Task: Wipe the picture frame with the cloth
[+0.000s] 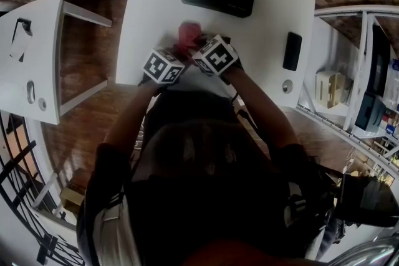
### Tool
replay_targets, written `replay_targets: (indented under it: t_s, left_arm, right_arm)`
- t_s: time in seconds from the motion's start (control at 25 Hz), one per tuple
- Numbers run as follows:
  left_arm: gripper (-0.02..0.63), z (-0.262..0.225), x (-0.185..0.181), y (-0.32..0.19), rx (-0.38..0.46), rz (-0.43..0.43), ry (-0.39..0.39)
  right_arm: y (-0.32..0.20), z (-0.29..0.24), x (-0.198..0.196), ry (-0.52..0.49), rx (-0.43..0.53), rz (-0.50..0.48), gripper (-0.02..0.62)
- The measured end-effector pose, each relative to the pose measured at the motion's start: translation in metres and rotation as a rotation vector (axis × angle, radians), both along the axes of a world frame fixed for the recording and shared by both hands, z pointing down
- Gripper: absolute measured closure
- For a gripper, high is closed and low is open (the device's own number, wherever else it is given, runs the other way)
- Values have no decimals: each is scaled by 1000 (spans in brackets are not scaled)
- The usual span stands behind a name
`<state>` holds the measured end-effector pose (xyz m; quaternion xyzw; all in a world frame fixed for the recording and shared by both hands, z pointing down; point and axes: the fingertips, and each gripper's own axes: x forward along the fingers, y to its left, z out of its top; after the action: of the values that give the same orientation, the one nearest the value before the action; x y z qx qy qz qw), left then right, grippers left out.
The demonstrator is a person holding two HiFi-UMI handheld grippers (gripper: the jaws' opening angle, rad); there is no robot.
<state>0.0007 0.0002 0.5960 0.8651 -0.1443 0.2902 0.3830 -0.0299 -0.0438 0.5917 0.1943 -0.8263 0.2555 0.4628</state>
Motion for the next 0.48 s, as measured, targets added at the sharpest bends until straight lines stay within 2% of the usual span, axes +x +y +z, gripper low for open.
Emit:
replay_targets:
  t_s: [0.2, 0.48]
  left_arm:
    - [604, 1, -1, 0, -6, -22, -2]
    - [604, 1, -1, -2, 0, -34, 1]
  right_arm:
    - [0, 3, 1, 7, 24, 11, 511]
    - [-2, 2, 4, -12, 15, 80, 511]
